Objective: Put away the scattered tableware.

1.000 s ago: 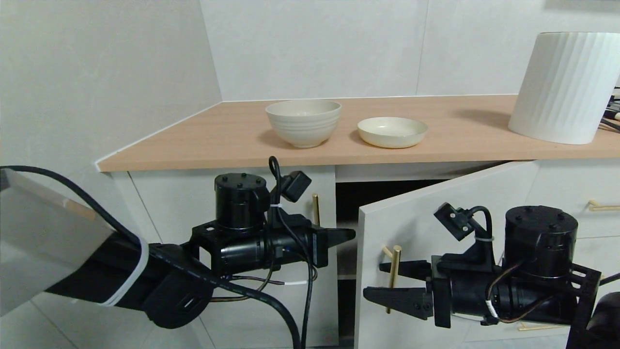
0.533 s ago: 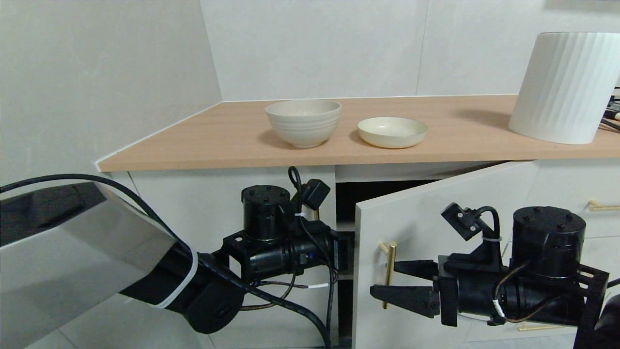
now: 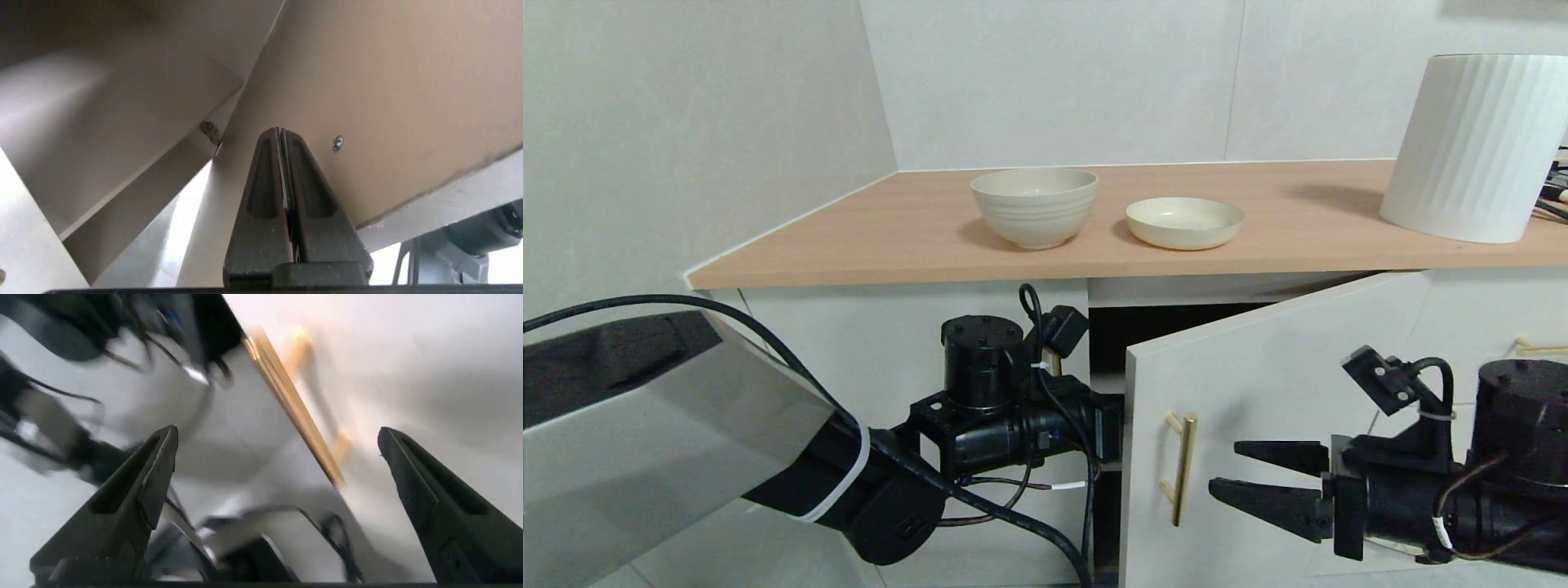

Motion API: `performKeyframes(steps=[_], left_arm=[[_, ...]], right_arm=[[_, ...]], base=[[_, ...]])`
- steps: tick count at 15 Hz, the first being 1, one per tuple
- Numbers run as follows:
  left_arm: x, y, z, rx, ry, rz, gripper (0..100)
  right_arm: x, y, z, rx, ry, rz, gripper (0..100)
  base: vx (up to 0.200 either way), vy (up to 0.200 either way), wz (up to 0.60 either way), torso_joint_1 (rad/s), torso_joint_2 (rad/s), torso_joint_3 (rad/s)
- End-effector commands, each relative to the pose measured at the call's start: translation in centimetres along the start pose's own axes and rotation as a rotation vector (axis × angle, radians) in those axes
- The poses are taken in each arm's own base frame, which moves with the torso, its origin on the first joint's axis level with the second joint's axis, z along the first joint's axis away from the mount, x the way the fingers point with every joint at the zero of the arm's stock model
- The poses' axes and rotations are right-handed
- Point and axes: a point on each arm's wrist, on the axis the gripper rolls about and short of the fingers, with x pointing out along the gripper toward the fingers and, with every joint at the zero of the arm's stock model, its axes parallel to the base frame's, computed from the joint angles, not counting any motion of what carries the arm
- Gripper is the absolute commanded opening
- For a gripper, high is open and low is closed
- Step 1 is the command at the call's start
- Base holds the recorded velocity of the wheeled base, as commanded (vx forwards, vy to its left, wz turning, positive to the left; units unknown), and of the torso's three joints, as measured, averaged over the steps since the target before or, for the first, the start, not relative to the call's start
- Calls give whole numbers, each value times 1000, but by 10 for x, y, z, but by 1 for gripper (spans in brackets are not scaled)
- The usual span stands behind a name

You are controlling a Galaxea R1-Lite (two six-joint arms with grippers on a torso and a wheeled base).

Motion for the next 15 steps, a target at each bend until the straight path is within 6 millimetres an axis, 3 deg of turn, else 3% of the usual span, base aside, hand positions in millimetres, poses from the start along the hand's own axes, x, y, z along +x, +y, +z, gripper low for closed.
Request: performKeyframes(steps=[1,6,8,15], left_arm=[[-1,-1,1,1,-2,-2,0],[-7,-11,8,-19,-13,-20,0],[-5,-10,7,-28,-10,-20,0],[3,-8,10,-72,-20,-27,0]], right_arm=[[-23,11,-2,-15,-36,-126,100],[-70,46,6,31,87,-171,100],[-77,52,8,35,97,-168,100],[-75,56,3,26,126,-136,100]], base=[[0,0,0,0,0,0],[0,0,0,0,0,0],[0,0,0,0,0,0],[-171,0,0,1,3,2]])
